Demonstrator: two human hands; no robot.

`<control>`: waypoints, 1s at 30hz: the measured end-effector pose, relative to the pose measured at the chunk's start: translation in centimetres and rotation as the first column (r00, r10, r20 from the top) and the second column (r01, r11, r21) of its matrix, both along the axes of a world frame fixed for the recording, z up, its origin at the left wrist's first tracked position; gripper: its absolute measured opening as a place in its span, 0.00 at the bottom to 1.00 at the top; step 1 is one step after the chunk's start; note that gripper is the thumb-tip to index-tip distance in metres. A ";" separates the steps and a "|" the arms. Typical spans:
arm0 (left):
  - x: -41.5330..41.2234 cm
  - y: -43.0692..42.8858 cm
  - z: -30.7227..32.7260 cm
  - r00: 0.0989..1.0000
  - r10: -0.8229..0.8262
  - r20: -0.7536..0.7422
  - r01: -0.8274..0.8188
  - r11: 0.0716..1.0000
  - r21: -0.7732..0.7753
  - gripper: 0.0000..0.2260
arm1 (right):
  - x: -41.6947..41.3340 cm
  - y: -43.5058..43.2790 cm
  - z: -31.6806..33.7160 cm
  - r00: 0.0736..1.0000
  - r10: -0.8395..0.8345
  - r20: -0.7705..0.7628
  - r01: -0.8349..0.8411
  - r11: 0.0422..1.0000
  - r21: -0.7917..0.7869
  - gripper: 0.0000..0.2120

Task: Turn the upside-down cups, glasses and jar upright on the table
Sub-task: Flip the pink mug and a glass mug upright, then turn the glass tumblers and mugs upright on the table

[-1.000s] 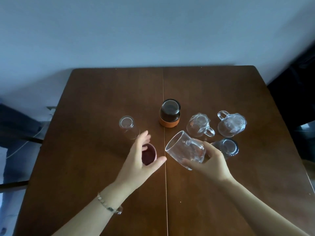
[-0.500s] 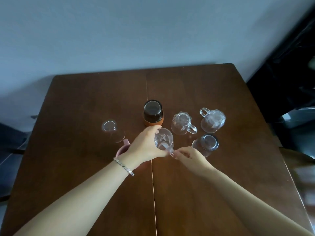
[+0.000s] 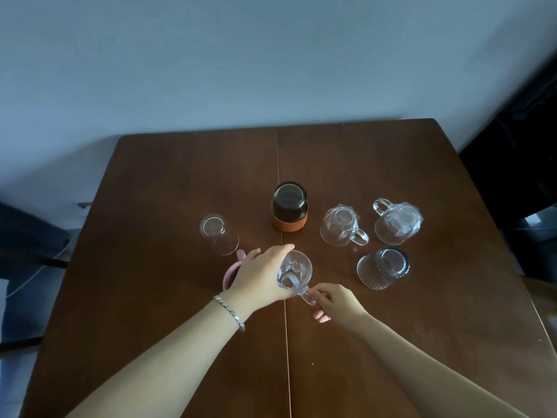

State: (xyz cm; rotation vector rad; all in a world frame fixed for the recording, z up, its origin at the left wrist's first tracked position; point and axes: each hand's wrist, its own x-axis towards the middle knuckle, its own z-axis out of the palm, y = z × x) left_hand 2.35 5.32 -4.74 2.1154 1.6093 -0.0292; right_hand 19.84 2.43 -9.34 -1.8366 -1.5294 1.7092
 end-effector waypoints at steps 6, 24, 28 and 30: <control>-1.9 -2.3 -1.2 0.974 0.061 -0.219 -0.055 0.998 0.036 0.41 | 0.3 -0.3 0.5 0.993 0.082 0.090 -0.082 0.997 0.003 0.10; 4.8 -2.7 4.2 0.862 0.276 0.426 -0.278 0.959 -0.059 0.25 | 9.9 2.5 5.7 0.935 -0.076 0.347 -0.042 0.946 0.320 0.25; 8.3 0.0 4.9 0.585 0.657 0.476 -0.155 0.667 -0.729 0.24 | 9.8 1.1 8.1 0.993 -0.113 -0.043 0.120 0.885 0.449 0.25; 9.4 0.7 4.9 0.454 0.737 0.501 -0.077 0.593 -0.802 0.17 | 10.4 1.0 8.4 0.975 -0.131 -0.181 0.199 0.877 0.438 0.28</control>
